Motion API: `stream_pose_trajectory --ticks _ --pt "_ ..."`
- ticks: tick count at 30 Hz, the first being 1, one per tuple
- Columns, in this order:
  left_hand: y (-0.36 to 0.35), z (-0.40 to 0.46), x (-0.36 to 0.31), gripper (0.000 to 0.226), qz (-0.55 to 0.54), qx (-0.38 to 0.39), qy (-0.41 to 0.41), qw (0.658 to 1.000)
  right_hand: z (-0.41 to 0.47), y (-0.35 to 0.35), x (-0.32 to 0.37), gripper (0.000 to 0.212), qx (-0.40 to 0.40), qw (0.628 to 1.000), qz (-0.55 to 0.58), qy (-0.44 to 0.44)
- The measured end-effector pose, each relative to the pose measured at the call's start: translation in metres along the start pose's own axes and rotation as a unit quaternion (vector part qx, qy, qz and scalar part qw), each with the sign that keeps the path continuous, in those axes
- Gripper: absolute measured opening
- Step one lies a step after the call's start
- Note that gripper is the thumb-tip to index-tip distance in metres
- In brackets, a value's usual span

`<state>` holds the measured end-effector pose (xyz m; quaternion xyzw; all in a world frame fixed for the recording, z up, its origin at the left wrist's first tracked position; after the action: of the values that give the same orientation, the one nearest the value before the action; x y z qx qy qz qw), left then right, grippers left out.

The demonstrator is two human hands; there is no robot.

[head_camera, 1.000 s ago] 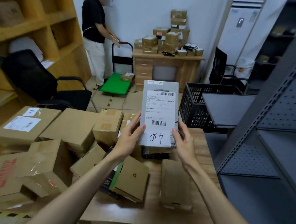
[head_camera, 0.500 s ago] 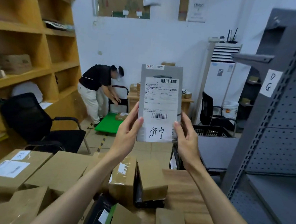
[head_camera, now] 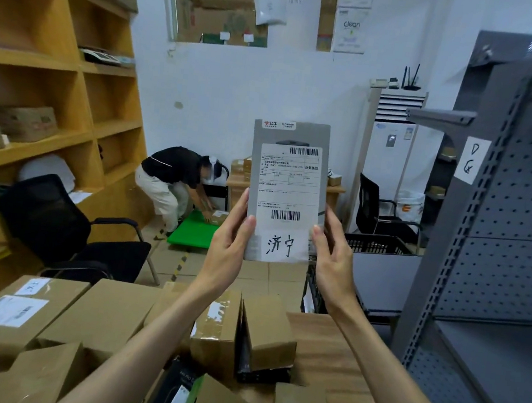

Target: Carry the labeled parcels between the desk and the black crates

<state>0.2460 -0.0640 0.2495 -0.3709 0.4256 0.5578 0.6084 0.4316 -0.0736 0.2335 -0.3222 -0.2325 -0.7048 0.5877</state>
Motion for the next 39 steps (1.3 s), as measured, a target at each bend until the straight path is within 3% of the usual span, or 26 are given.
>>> stream_pose_trajectory --ticks 11,20,31,39 --pt "0.028 -0.005 -0.002 0.051 0.020 -0.032 0.003 0.999 0.002 -0.026 0.011 0.047 0.034 0.999 0.039 0.001" --pt "0.163 -0.040 -0.028 0.051 0.070 -0.185 0.025 0.980 0.004 -0.172 0.026 0.047 0.134 0.978 0.158 0.005" --pt "0.370 -0.166 -0.095 0.048 0.134 -0.426 0.022 0.894 -0.059 -0.431 0.082 0.047 0.302 0.901 0.312 -0.010" --pt "0.470 -0.326 -0.148 0.048 0.168 -0.593 0.017 0.787 -0.174 -0.579 0.179 0.049 0.445 0.782 0.436 -0.028"
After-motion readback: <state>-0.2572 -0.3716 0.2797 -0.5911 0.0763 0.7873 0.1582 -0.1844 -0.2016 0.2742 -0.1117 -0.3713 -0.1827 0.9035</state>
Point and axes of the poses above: each hand's wrist, its own z-axis towards the middle knuckle, its own y-axis out of the back of the hand, x = y × z, the point moved 1 cm from there along z, towards the middle knuckle, and after that the axes turned 12 degrees about y, right-handed, at the moved point
